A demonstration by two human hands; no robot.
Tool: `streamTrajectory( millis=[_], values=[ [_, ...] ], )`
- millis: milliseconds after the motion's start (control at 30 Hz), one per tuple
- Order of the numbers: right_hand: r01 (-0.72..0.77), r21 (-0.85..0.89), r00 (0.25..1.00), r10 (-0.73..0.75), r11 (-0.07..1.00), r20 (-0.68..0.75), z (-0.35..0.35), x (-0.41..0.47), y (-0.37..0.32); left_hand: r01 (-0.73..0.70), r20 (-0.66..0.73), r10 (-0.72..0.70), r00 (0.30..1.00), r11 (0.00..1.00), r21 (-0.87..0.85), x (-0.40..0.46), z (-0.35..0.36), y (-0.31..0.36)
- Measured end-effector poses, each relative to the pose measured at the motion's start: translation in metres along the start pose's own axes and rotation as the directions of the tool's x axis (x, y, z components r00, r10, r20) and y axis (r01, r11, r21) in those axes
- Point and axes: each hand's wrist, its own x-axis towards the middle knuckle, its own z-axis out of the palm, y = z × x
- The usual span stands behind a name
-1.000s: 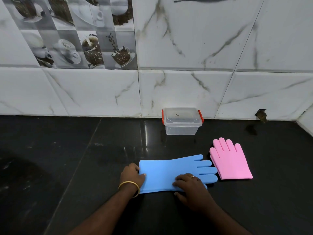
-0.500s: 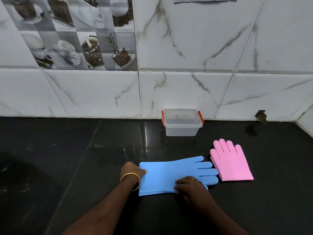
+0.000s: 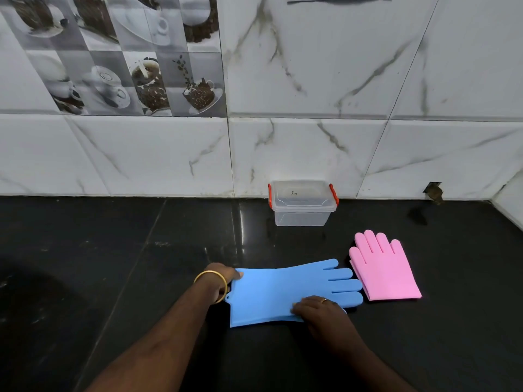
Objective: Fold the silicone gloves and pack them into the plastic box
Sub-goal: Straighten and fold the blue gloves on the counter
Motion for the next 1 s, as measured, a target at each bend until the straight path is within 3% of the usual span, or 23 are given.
streamTrajectory(
  millis=[133,267,367,500,600,733,900,1000],
  values=[
    [0.042,-0.035,0.997,-0.044,0.998,-0.058,0.001,-0.006,-0.007,-0.028,-0.018,0.03,0.999,0.994,0.105,0.0,-0.001,-0.001],
    [0.021,0.01,1.0,-0.021,1.0,0.008,0.003,-0.009,-0.006,-0.156,-0.149,0.231,0.962,0.905,0.395,-0.001,0.006,-0.009],
    [-0.017,0.082,0.997,0.011,0.996,0.07,0.009,-0.01,-0.003,-0.225,-0.219,0.324,0.92,0.897,0.381,0.002,0.014,-0.018],
    [-0.033,0.093,0.995,0.024,0.995,0.096,0.011,-0.009,-0.003,-0.233,-0.233,0.311,0.921,0.923,0.307,0.006,0.015,-0.02],
    [-0.059,0.108,0.993,0.047,0.992,0.106,0.011,-0.009,-0.002,-0.163,-0.177,0.21,0.961,0.955,0.247,0.011,0.007,-0.014],
    [-0.046,0.104,0.989,0.031,0.993,0.146,0.004,-0.008,-0.002,-0.143,0.003,0.156,0.988,0.896,0.42,0.013,0.002,-0.005],
    [-0.085,0.123,0.991,0.071,0.989,0.113,0.003,-0.009,-0.005,-0.224,0.092,0.206,0.974,0.832,0.507,0.011,0.002,0.0],
    [-0.139,0.155,0.99,0.131,0.978,0.057,0.008,-0.013,-0.011,-0.287,0.065,0.283,0.957,0.889,0.356,0.008,0.0,-0.005]
  ],
)
